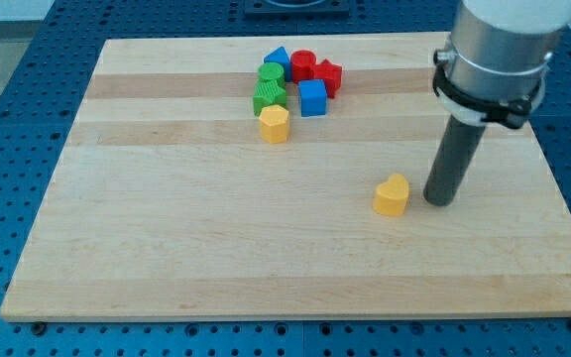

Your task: Push the yellow heart to the bottpm right of the blue cube

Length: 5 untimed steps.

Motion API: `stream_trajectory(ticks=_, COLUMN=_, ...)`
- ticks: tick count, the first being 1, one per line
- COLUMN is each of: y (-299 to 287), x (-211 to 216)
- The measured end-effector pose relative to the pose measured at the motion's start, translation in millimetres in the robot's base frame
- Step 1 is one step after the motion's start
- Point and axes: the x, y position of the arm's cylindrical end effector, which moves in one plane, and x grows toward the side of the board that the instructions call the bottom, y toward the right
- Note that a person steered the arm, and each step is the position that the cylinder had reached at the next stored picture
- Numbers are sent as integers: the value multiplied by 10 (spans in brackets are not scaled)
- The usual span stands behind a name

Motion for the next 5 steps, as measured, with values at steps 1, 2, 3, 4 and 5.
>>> stream_trajectory(ticks=1, y=-265, x=212)
stream_trajectory(ticks=2, y=-669, x=230)
stream_trajectory(ticks=3, y=-765, x=129)
stream_trajectory(ticks=4, y=-564, x=-219)
stream_trajectory(ticks=5, y=-255, x=-452)
